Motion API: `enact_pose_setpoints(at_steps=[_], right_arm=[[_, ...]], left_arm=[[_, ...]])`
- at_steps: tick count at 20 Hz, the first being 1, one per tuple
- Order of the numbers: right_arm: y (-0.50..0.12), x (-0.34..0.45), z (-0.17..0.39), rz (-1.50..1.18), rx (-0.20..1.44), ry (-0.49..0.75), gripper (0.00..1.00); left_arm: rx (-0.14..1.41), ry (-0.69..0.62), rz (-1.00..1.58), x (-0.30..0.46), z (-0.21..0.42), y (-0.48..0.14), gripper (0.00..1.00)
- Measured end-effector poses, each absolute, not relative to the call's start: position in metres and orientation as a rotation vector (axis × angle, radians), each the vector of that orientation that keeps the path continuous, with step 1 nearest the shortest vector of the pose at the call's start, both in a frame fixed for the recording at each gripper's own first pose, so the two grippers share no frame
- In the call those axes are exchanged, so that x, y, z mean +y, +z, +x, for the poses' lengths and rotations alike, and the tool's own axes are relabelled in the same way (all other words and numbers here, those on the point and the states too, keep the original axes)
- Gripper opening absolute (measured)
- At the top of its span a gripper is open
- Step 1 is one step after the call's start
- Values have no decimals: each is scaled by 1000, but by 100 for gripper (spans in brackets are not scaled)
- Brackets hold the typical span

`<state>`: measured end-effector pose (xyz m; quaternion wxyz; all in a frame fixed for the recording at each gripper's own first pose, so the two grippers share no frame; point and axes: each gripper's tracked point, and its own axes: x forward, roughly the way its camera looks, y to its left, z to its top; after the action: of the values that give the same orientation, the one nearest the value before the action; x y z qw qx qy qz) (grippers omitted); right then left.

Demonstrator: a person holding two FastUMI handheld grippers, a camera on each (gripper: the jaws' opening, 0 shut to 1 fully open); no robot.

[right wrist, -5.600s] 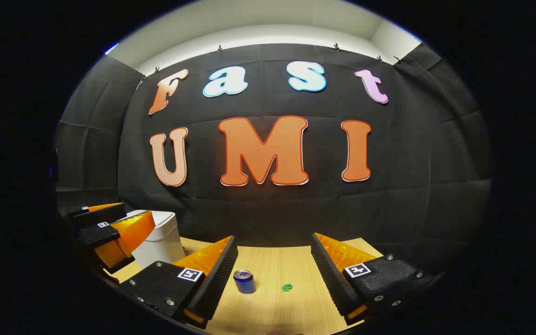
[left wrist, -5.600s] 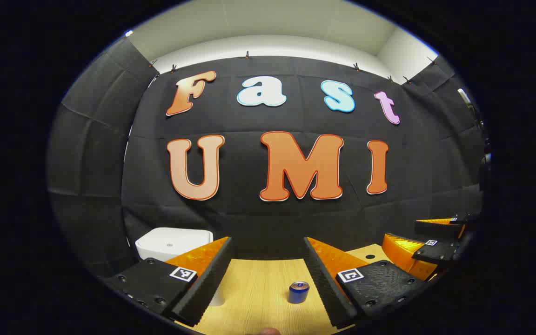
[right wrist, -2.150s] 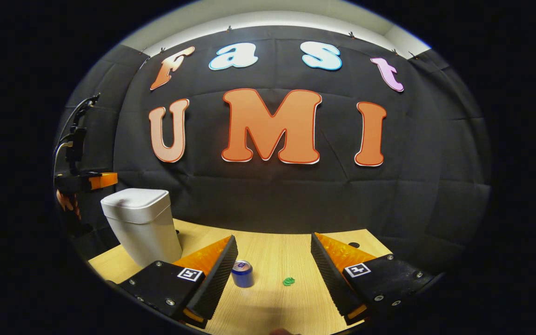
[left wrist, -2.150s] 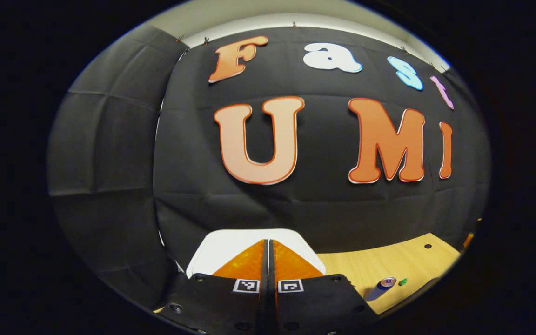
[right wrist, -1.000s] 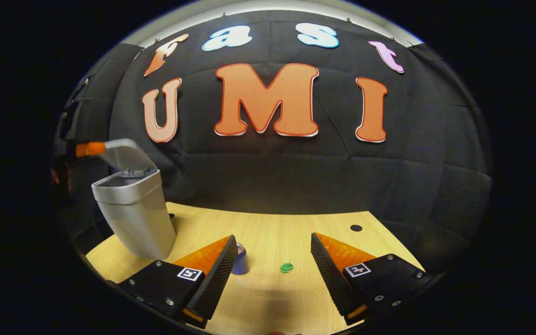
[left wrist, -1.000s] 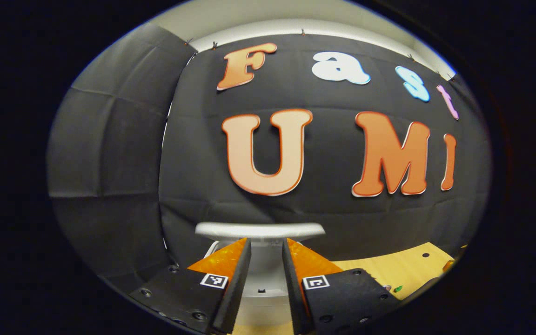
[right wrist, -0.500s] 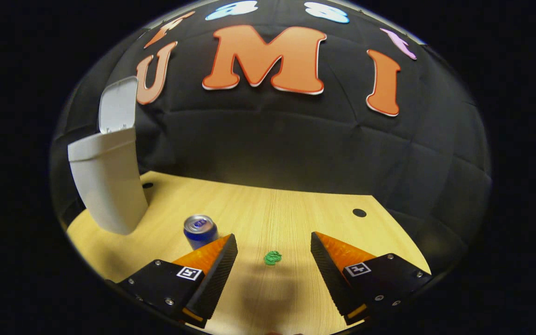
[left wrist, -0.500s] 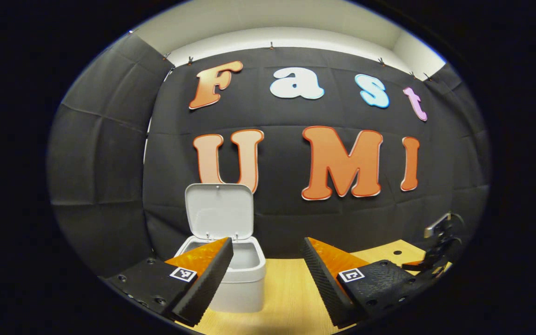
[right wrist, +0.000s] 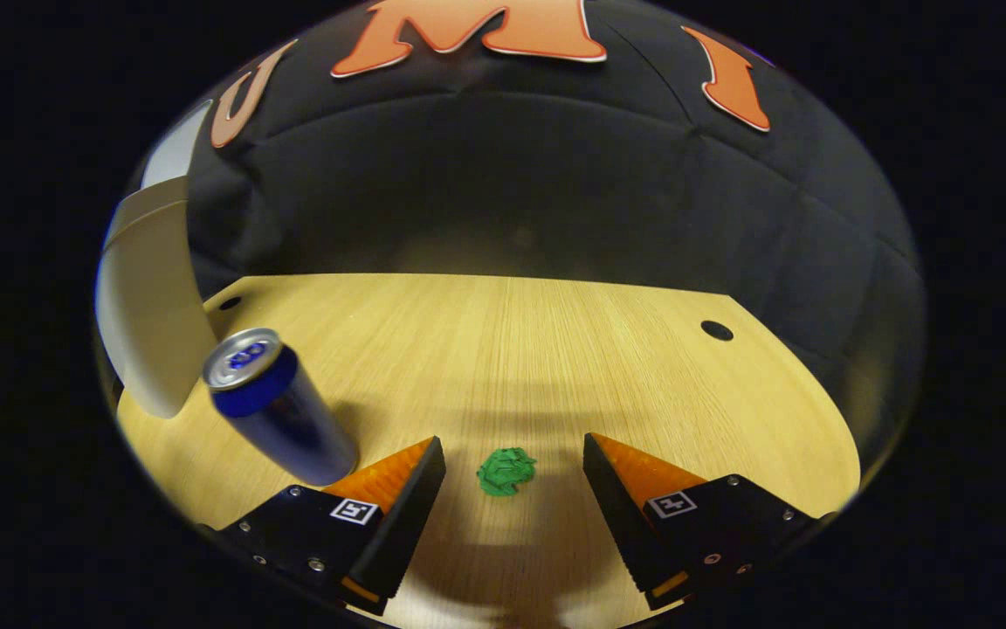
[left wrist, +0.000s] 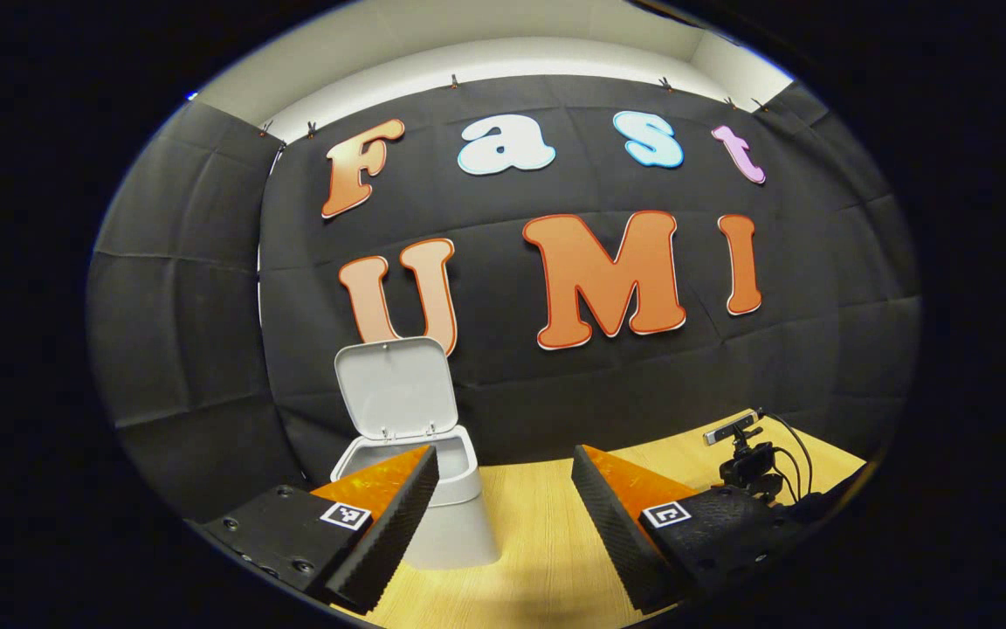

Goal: Press the lid of the desktop garbage bin to open it, pick up the crumpled paper on the desktop and throw it into the bin, then pick up the pop can on the desktop and drop it into the bin, and finally close the garbage bin lid.

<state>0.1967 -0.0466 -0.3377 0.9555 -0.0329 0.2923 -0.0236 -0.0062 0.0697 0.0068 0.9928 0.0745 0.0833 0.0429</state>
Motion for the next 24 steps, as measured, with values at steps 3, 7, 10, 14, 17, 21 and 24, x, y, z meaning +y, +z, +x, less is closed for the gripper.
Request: enact_pose_setpoints(at_steps=[3, 7, 10, 14, 17, 21, 24], right_arm=[[-356, -45, 200, -69, 625, -32, 96], [-361, -46, 198, -50, 658, -56, 65], [-369, -42, 188, -58, 696, -45, 35], [-351, -36, 177, -49, 687, 2, 22], [-293, -28, 173, -31, 571, 21, 18], [-191, 5, 181, -8, 397, 77, 18], [-120, 35, 182, 1, 279, 121, 18]], left_arm=[[192, 99, 166, 72, -8, 0, 99], [218, 113, 146, 74, -7, -9, 97], [216, 106, 137, 74, -5, -9, 97], [201, 87, 137, 75, -5, -7, 97], [191, 72, 122, 78, -3, -8, 96], [152, 56, 87, 87, -3, -1, 97], [117, 54, 53, 102, -6, 5, 97]])
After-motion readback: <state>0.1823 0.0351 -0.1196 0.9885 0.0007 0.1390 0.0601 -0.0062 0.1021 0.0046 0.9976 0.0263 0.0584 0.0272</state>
